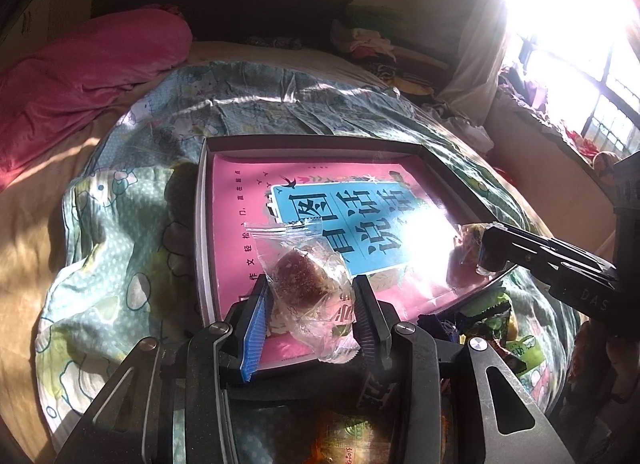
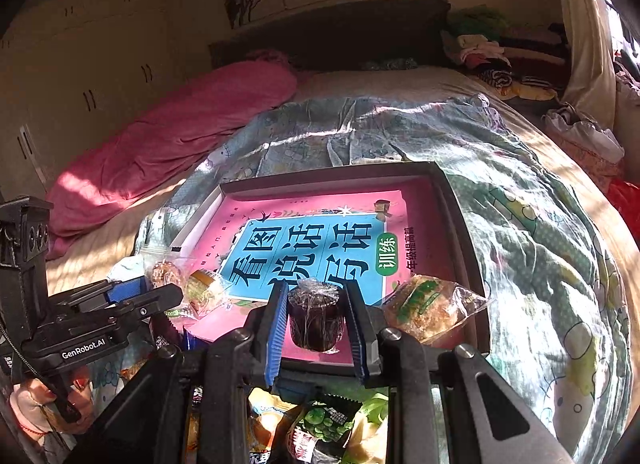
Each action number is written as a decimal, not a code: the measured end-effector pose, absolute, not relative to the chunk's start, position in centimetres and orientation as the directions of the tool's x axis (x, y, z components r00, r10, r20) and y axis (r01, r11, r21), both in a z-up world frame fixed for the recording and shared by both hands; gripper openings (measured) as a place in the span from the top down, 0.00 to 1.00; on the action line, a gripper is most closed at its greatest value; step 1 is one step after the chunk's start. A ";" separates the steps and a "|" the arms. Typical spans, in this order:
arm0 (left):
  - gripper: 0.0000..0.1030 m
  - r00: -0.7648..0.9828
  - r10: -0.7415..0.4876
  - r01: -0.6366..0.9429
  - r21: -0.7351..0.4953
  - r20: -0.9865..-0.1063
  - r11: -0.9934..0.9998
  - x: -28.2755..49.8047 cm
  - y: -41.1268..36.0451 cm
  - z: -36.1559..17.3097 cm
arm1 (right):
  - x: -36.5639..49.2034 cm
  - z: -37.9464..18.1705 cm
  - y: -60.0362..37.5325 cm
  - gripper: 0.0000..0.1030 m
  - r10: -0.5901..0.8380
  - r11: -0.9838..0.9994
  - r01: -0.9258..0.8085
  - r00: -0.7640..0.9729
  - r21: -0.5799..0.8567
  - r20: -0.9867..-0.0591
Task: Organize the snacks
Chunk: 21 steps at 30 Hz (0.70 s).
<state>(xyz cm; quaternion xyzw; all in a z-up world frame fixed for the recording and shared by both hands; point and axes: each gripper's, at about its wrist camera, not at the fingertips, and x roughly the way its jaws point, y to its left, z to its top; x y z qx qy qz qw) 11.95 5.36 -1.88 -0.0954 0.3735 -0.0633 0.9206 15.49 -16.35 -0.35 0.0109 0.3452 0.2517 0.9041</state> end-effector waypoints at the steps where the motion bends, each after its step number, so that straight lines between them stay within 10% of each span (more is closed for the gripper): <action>1: 0.59 0.712 -0.192 0.047 -0.227 -0.675 0.973 12.0 5.4 -1.9 | 15.5 -0.4 -16.3 0.72 0.459 0.874 -0.447 0.635 0.190 -0.621; 21: 0.62 0.688 -0.232 0.052 -0.272 -0.687 0.961 12.5 5.3 -2.6 | 16.7 -2.1 -16.8 0.72 0.414 0.900 -0.395 0.640 0.185 -0.647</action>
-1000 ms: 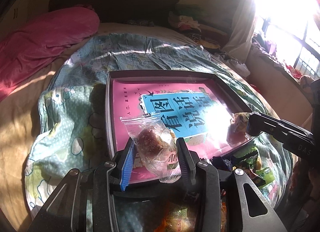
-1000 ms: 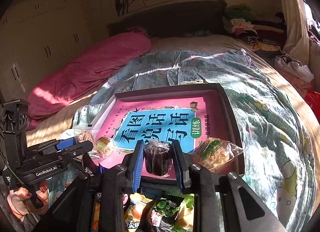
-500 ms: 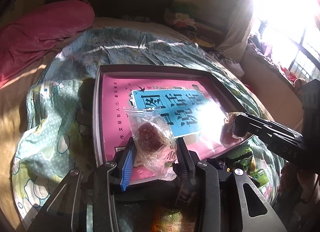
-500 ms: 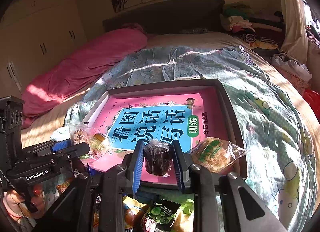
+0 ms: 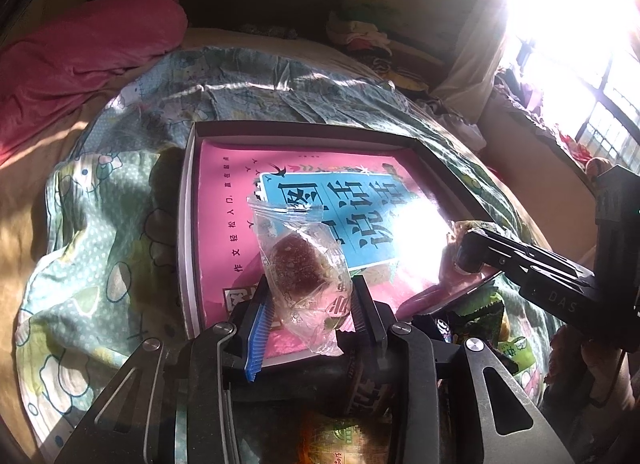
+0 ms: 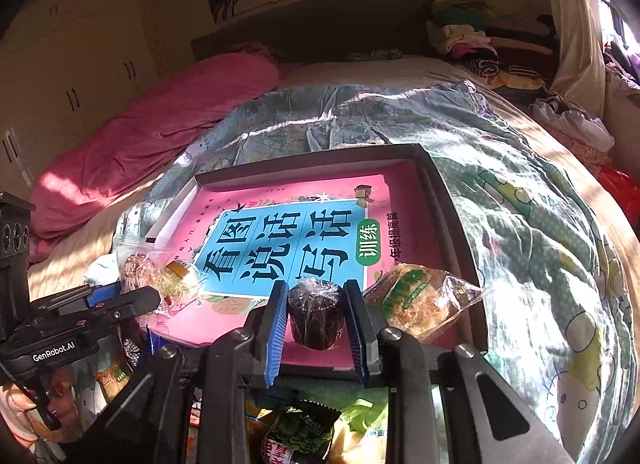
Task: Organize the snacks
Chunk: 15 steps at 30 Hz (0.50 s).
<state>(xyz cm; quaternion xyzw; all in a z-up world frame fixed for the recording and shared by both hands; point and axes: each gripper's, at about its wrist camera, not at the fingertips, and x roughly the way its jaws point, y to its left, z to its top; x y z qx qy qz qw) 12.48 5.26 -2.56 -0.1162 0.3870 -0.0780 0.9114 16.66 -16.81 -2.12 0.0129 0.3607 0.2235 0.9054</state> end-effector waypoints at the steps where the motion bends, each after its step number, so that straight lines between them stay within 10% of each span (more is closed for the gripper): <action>1: 0.63 0.688 -0.231 0.051 -0.272 -0.688 0.961 12.5 5.3 -2.6 | 16.7 -2.1 -16.9 0.72 0.412 0.901 -0.393 0.641 0.184 -0.647; 15: 0.63 0.688 -0.198 0.017 -0.257 -0.698 0.966 12.8 6.1 -2.9 | 16.5 -2.2 -17.3 0.72 0.381 0.914 -0.376 0.659 0.155 -0.649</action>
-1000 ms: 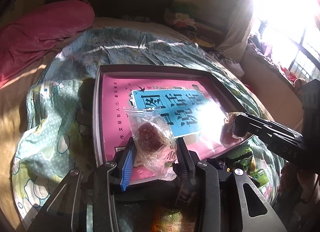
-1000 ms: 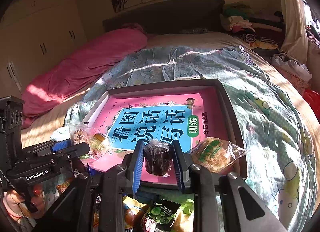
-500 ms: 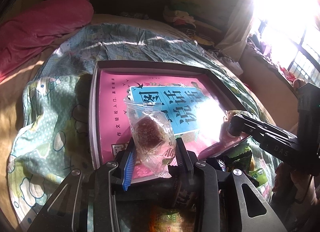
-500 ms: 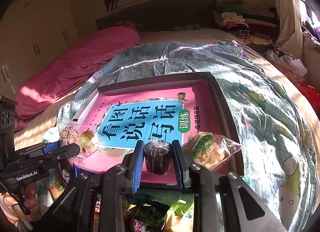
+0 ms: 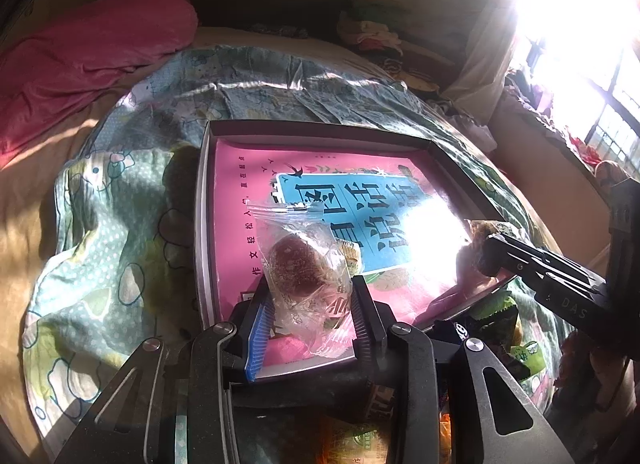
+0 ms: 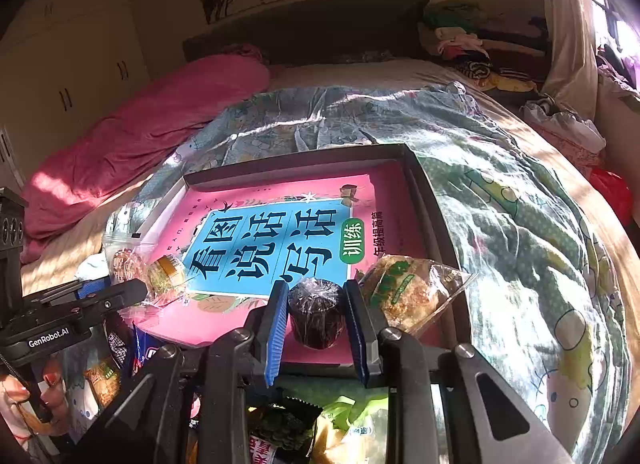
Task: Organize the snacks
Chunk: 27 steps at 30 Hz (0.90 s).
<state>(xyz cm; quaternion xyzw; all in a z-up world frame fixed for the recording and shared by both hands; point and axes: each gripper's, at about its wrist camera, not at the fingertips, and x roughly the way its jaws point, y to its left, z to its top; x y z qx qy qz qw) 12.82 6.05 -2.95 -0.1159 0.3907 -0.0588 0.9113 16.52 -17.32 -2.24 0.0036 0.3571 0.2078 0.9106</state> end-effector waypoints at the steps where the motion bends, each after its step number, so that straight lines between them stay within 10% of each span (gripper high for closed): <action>1: 0.63 0.687 -0.198 0.015 -0.259 -0.699 0.966 12.8 6.1 -2.9 | 16.4 -2.2 -17.2 0.72 0.378 0.914 -0.378 0.659 0.149 -0.650; 27: 0.62 0.679 -0.190 -0.022 -0.279 -0.709 0.960 12.9 7.2 -2.9 | 15.6 -2.7 -17.7 0.72 0.365 0.918 -0.371 0.646 0.142 -0.671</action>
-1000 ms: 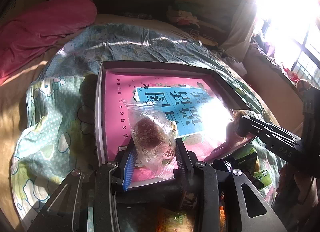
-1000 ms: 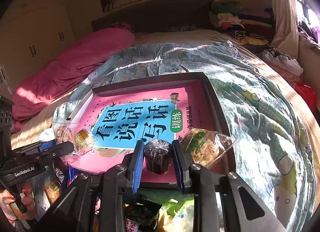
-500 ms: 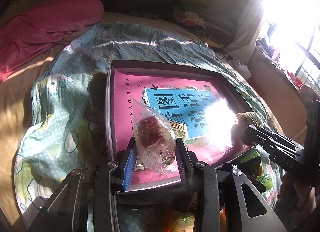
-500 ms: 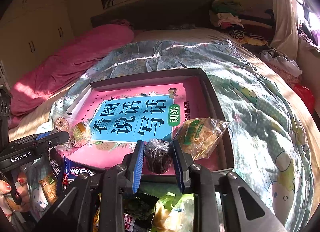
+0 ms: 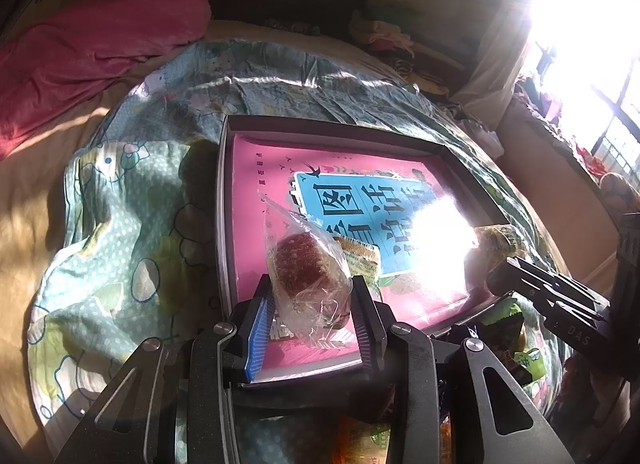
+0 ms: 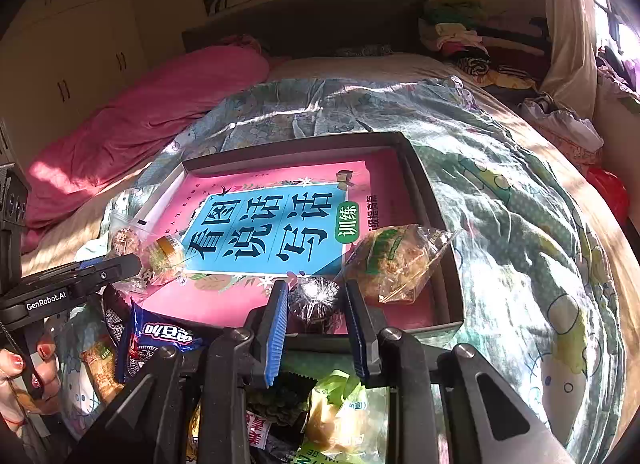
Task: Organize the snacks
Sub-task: 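Release the pastry bag with the left tool while the right releases the cake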
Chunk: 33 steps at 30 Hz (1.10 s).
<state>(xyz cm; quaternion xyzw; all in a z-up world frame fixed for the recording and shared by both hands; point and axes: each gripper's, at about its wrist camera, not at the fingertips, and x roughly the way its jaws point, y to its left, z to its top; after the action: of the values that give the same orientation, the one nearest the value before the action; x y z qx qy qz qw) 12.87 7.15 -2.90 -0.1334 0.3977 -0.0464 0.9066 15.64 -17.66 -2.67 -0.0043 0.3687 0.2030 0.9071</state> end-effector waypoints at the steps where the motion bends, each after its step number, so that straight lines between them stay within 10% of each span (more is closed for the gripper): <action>1: 0.62 0.679 -0.191 -0.022 -0.280 -0.709 0.960 12.9 7.2 -2.9 | 15.6 -2.7 -17.7 0.72 0.365 0.918 -0.371 0.646 0.142 -0.670; 33: 0.60 0.687 -0.192 -0.036 -0.297 -0.701 0.954 12.8 7.8 -2.5 | 15.3 -2.3 -17.7 0.72 0.356 0.924 -0.352 0.635 0.153 -0.686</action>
<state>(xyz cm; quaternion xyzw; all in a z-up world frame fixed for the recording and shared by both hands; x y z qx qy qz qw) 12.81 7.79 -2.52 -0.1449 0.3934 -0.0429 0.9069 15.28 -17.71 -2.27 0.0026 0.3798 0.1955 0.9042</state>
